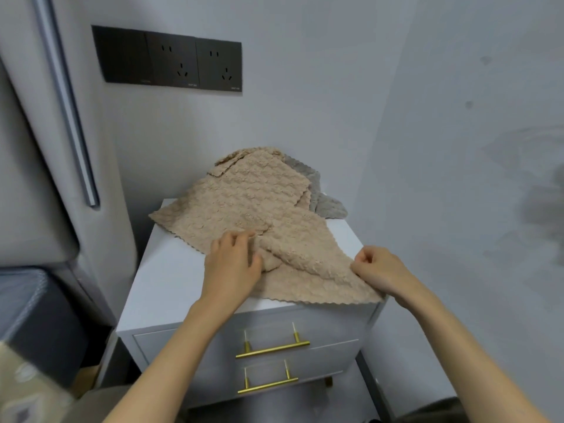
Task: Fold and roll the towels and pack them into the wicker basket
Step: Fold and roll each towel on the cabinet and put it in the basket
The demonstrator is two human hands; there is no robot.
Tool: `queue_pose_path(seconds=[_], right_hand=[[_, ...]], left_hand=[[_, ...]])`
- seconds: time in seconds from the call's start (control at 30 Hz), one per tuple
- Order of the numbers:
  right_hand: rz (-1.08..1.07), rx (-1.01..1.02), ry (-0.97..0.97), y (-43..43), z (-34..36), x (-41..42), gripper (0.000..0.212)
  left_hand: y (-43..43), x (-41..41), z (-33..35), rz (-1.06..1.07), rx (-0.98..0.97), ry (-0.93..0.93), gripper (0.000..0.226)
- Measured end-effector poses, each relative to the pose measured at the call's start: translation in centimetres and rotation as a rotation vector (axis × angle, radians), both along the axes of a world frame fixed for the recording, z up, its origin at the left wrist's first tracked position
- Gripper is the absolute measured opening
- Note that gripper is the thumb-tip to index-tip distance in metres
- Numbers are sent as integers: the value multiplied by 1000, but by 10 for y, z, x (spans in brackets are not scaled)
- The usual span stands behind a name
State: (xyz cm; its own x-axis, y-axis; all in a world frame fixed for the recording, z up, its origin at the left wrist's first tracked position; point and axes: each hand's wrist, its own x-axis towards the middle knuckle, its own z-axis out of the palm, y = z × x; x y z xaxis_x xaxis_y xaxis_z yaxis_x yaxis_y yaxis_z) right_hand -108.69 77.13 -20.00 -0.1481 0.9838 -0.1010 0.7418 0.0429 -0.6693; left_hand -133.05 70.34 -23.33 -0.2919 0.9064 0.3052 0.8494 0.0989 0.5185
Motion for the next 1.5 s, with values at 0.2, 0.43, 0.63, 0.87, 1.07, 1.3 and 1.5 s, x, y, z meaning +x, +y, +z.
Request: queue_pose_path(seconds=[0.2,0.43,0.63,0.87,1.07,1.3,1.5], right_hand=[[30,-147,-160,3,-11,12,18],[-86,-102,42,19,-26,1,59],[-103,-132,122,33,-29,-6,30],[-115,-57,510,23,-6,3,26],[-139,89,810,11,12,19,20],[-189,114,827,6,7,26,7],[-117,213,822,-1,5,37,31]], left_hand=[[5,-10,-6,98,-232,-261,76],[14,-7,-3,136,-213,-543,80],[17,-15,-5,85,-167,-692,21],[7,-19,14,93,-3,-836,39],[0,-27,26,58,96,-1168,36],[-7,-33,27,-87,-163,-1253,35],[-9,-35,19,-70,34,-951,58]])
